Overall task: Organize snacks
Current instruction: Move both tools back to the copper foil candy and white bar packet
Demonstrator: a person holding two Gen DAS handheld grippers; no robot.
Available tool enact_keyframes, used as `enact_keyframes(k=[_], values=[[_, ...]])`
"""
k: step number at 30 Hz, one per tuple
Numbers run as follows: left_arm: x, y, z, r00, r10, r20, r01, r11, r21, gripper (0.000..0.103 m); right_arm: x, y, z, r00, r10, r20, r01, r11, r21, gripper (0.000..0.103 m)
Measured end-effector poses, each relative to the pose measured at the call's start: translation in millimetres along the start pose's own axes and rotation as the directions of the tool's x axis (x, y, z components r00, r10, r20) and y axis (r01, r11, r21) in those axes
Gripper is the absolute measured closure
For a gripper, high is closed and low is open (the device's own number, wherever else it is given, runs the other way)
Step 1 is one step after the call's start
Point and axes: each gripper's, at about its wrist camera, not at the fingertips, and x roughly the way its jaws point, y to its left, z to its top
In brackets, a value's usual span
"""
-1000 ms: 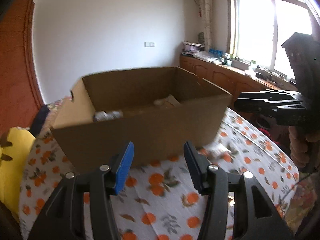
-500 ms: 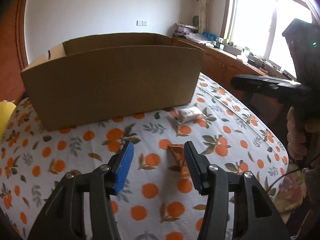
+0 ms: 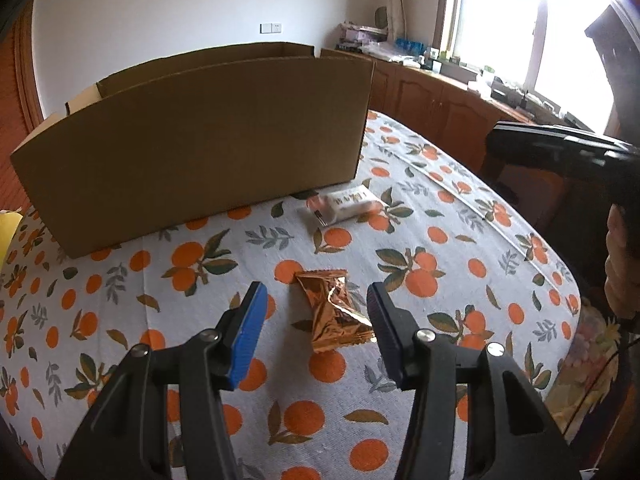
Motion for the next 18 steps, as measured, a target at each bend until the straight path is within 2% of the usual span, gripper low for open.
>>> enact_keyframes(k=[9, 14, 18], values=[[22.7, -5.6, -4.4, 0.996, 0.038, -0.083, -0.035, 0.999, 0.028, 0.052, 44.4, -5.3, -11.0, 0.998, 0.019, -0.055, -0.018, 1.0, 0.02, 0.048], [24.4, -8.6, -5.9, 0.995, 0.048, -0.082, -0.045, 0.998, 0.044, 0.053, 67.9, -10.5, -7.9, 0.998, 0.026, -0.066, -0.024, 0.999, 0.03, 0.048], [22.9, -8.7, -7.5, 0.996, 0.043, -0.077, -0.04, 0.999, 0.036, 0.053, 87.4, -8.1, -3.3, 0.996, 0.022, -0.091, -0.023, 1.0, -0.006, 0.048]])
